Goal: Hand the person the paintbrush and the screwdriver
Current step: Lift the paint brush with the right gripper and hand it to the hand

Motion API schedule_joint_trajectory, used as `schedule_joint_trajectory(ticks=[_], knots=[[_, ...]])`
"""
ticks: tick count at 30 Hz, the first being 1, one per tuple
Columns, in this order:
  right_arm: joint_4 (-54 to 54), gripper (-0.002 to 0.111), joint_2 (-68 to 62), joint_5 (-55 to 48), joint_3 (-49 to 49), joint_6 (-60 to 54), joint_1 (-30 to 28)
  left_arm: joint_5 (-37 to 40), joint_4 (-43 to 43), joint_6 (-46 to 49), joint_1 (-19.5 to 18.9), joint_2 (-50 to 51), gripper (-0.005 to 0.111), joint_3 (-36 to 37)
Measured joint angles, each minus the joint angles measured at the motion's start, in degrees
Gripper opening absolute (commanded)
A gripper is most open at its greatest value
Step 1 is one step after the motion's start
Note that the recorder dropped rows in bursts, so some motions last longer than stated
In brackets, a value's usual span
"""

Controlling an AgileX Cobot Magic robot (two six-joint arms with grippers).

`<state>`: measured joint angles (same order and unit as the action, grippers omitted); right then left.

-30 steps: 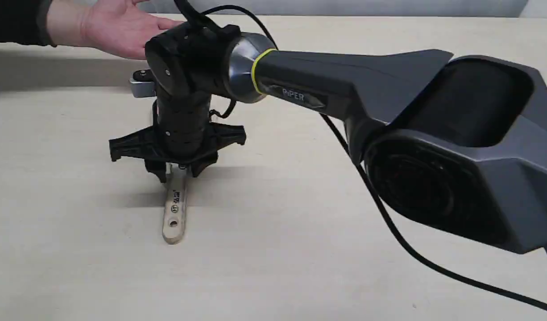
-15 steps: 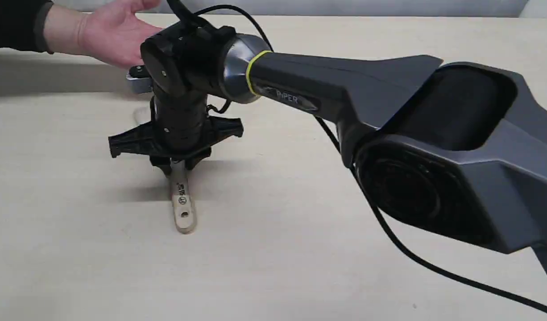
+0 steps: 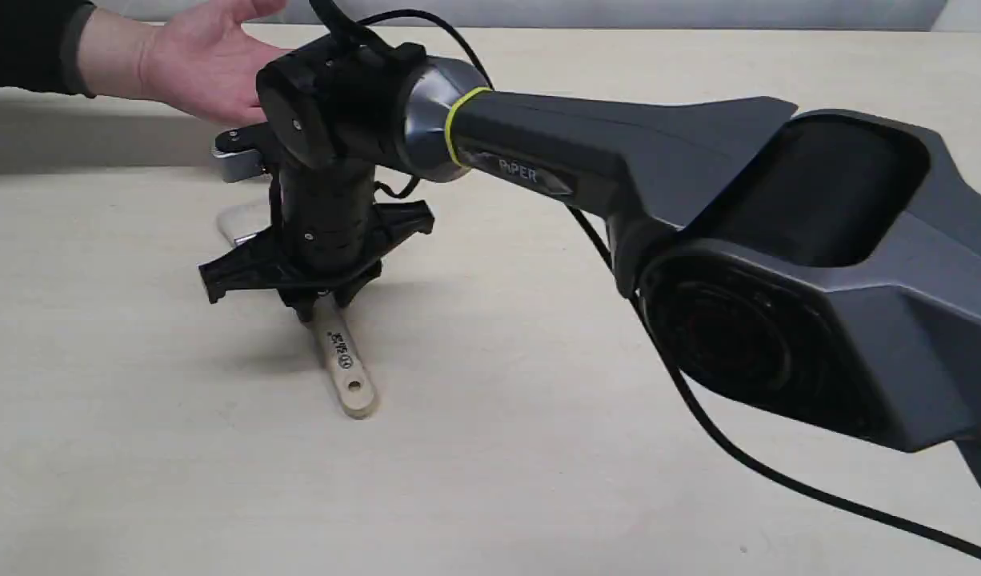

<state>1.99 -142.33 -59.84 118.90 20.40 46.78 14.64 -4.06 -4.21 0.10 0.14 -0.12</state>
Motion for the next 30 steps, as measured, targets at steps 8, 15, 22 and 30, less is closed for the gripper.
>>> schedule_joint_trajectory(ticks=[8, 15, 22, 30], knots=[[4.4, 0.004, 4.0, -2.6, -0.4, -5.0, 0.1, 0.0, 0.0, 0.0, 0.0, 0.0, 0.000, 0.0], [4.7, 0.004, 11.8, -1.3, -0.4, -6.8, 0.1, 0.0, 0.0, 0.0, 0.0, 0.0, 0.000, 0.0], [4.8, 0.004, 14.7, 7.3, -0.4, -8.4, 0.1, 0.0, 0.0, 0.0, 0.0, 0.0, 0.000, 0.0], [3.8, 0.005, 13.4, 18.9, -0.4, -9.4, -0.1, 0.0, 0.0, 0.0, 0.0, 0.0, 0.000, 0.0]])
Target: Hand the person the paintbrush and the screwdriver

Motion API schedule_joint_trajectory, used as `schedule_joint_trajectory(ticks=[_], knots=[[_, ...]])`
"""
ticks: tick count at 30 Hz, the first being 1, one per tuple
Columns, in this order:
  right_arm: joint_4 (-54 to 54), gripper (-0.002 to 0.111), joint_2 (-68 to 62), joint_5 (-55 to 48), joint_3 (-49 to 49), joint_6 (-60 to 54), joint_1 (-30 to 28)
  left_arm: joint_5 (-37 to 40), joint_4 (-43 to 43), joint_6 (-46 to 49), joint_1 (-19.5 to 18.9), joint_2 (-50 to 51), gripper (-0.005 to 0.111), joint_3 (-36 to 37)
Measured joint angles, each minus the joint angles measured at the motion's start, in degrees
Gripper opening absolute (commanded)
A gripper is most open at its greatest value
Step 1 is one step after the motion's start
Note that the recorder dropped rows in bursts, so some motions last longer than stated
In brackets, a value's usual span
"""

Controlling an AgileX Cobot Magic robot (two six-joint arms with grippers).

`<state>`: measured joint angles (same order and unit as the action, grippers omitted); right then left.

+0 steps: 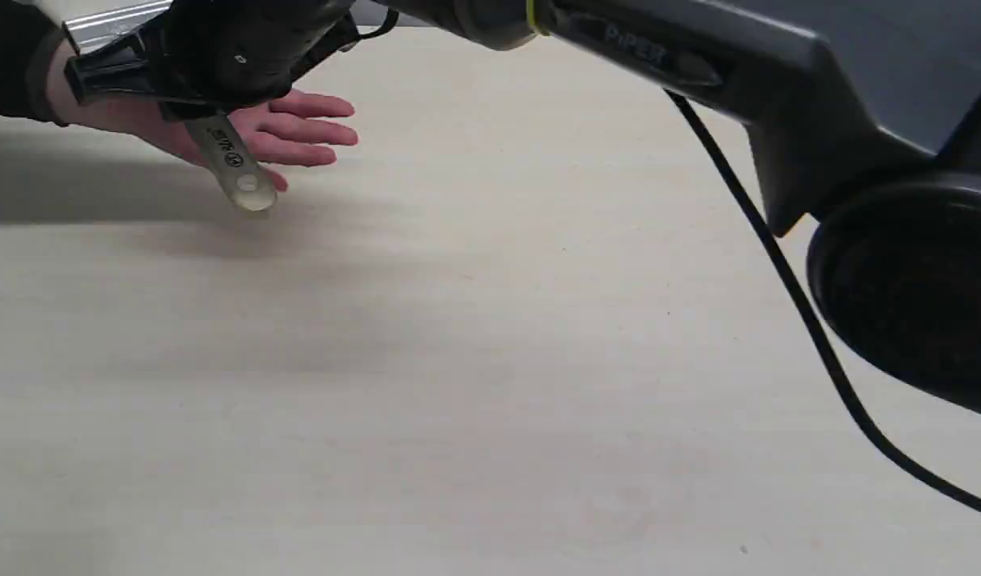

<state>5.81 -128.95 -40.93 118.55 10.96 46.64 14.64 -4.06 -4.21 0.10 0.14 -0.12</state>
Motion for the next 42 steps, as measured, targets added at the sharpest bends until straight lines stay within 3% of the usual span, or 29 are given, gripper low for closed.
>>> schedule_joint_trajectory(ticks=[11, 15, 20, 26, 32, 42], knots=[[-2.0, 0.035, -4.1, 3.0, 0.0, -0.4, -0.3, 0.0, 0.0, 0.0, 0.0, 0.0, 0.000, 0.0], [-2.5, 0.041, -4.1, 3.3, 0.0, -0.6, -0.3, 0.0, 0.0, 0.0, 0.0, 0.0, 0.000, 0.0], [-5.2, 0.038, -4.0, 2.7, 0.0, -0.6, -0.3, 0.0, 0.0, 0.0, 0.0, 0.0, 0.000, 0.0], [-12.4, 0.004, -1.3, -3.8, 0.0, -0.7, -0.3, 0.0, 0.0, 0.0, 0.0, 0.0, 0.000, 0.0], [-18.6, 0.004, 3.6, -10.4, 0.0, -0.7, -0.3, 0.0, 0.0, 0.0, 0.0, 0.0, 0.000, 0.0], [-19.5, 0.004, 14.3, -10.4, -0.2, -0.7, -0.3, 0.0, 0.0, 0.0, 0.0, 0.0, 0.000, 0.0]])
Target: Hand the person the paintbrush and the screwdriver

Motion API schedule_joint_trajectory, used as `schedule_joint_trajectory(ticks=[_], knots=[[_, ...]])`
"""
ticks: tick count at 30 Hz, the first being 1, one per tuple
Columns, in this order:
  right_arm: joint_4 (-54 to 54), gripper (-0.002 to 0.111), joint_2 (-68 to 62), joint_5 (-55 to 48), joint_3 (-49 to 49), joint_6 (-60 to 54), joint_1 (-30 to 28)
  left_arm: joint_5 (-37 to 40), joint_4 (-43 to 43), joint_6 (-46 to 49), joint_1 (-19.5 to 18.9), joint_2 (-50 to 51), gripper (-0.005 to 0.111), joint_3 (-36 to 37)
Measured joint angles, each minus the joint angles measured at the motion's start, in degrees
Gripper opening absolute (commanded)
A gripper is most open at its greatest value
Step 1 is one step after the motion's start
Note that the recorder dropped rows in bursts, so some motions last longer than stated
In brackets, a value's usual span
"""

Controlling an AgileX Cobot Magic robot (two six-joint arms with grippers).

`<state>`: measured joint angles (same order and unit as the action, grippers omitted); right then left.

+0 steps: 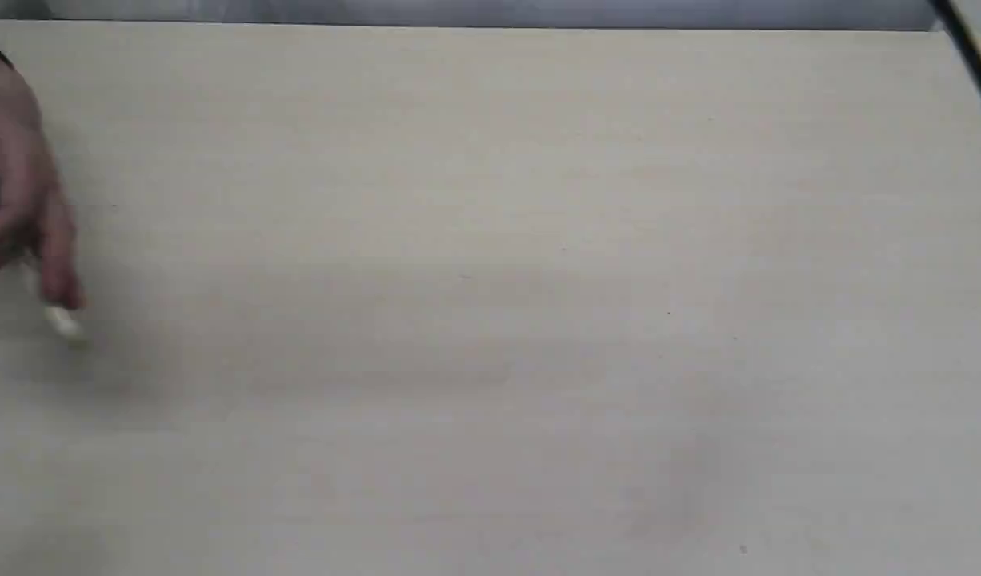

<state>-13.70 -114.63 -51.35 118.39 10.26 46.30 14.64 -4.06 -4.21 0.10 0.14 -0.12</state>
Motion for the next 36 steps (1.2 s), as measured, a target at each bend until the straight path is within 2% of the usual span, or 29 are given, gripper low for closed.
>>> schedule_joint_trajectory(ticks=[4, 9, 13, 18, 24, 30, 36], knots=[[-0.2, 0.004, 5.6, 0.1, -3.0, -0.5, 0.0, 0.0, 0.0, 0.0, 0.0, 0.0, 0.000, 0.0], [-0.4, 0.004, 17.2, 2.5, -11.8, -0.9, 0.0, 0.0, 0.0, 0.0, 0.0, 0.0, 0.000, 0.0], [-0.4, 0.004, 28.4, 5.4, -22.4, -0.7, 0.0, 0.0, 0.0, 0.0, 0.0, 0.0, 0.000, 0.0], [-0.4, 0.004, 42.6, 9.5, -40.7, 1.1, 0.0, 0.0, 0.0, 0.0, 0.0, 0.0, 0.000, 0.0], [-0.4, 0.004, 55.0, 12.3, -57.6, 2.8, 0.0, 0.0, 0.0, 0.0, 0.0, 0.0, 0.000, 0.0], [-0.3, 0.004, 63.9, 11.8, -64.5, 3.0, 0.0, 0.0, 0.0, 0.0, 0.0, 0.0, 0.000, 0.0], [-3.3, 0.004, 69.9, 11.8, -66.0, 3.0, 0.0, 0.0, 0.0, 0.0, 0.0, 0.0, 0.000, 0.0]])
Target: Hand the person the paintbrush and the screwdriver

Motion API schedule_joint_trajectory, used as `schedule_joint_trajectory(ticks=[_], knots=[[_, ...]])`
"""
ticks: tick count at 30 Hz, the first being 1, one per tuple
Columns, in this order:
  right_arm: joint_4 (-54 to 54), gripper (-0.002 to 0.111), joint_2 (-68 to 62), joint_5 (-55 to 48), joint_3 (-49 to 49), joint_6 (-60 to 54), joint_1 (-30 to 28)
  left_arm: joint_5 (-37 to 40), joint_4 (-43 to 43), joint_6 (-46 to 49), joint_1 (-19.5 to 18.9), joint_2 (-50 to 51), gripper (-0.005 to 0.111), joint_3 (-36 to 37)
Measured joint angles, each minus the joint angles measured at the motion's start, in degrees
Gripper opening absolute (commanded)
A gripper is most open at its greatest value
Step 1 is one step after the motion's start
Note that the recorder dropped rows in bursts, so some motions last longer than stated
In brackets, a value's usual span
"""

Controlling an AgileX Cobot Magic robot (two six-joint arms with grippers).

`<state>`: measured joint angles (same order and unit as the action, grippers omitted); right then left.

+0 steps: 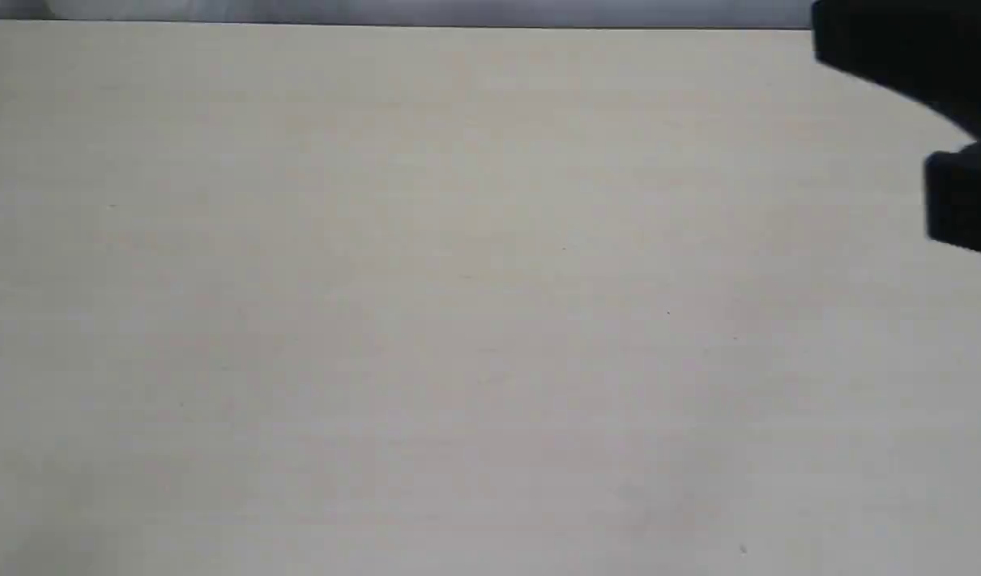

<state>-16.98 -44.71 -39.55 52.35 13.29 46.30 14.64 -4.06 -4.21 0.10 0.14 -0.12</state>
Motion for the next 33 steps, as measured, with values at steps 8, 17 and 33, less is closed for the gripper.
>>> schedule_joint_trajectory(ticks=[8, 17, 33], knots=[[-6.5, 0.004, 6.4, 0.3, 0.0, 0.0, 0.0, 0.0, 0.0, 0.0, 0.0, 0.0, 0.000, 0.0], [-8.7, 0.004, 9.3, 0.5, 0.0, 0.0, -15.1, 0.0, 0.0, 0.0, 0.0, 0.0, 0.000, 0.0], [-1.6, 0.004, 9.5, 19.5, -15.0, 0.0, -44.4, 0.0, 0.0, 0.0, 0.0, 0.0, 0.000, 0.0]])
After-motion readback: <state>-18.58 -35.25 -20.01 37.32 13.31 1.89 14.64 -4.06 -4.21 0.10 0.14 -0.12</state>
